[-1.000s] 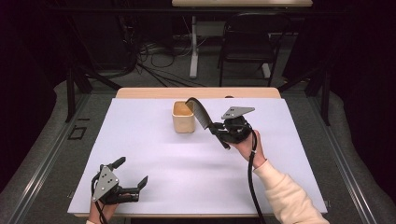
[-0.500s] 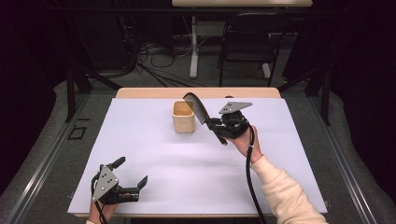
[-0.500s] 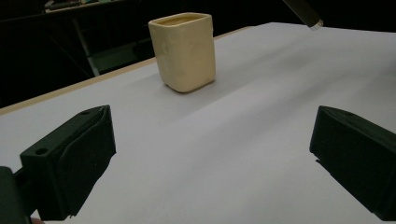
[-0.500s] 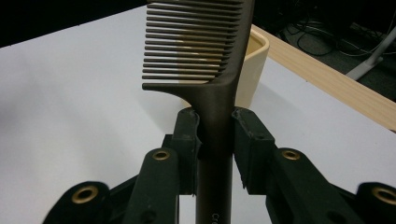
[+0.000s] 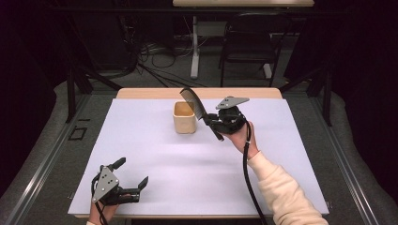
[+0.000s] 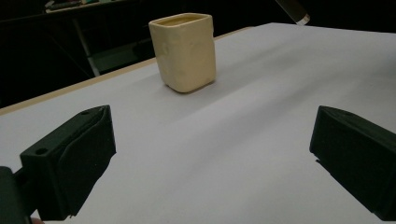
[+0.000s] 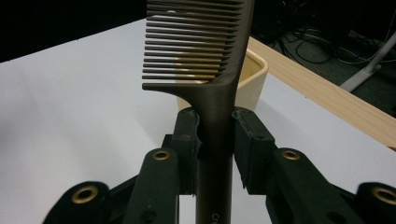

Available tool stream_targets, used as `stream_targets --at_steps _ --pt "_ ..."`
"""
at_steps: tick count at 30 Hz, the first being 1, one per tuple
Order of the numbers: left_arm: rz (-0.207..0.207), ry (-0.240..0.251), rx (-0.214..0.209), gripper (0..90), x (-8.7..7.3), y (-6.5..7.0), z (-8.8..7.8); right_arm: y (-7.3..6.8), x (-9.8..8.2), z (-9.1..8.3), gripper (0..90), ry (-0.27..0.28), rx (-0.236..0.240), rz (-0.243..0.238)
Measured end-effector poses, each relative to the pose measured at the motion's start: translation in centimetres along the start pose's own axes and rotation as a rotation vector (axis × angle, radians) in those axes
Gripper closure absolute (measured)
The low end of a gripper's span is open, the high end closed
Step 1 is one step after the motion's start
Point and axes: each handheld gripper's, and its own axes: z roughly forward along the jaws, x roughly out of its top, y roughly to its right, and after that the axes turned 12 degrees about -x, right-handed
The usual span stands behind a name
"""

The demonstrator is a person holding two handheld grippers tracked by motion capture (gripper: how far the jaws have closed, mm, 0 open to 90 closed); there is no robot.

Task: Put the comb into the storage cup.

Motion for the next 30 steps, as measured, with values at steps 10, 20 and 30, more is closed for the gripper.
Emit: stream_targets --at_steps 10,20,30 --pt "-0.001 0.000 0.002 0.1 0.0 0.0 0.0 0.1 1.0 0.7 71.4 0.006 -0.004 0.004" --pt "-0.002 0.000 0.002 0.1 0.0 0.0 0.0 0.2 1.6 1.5 71.5 0.018 0.001 0.009" --pt "-0.003 0.001 0.000 0.1 0.0 0.0 0.0 0.3 2.0 2.5 71.5 0.025 -0.005 0.022"
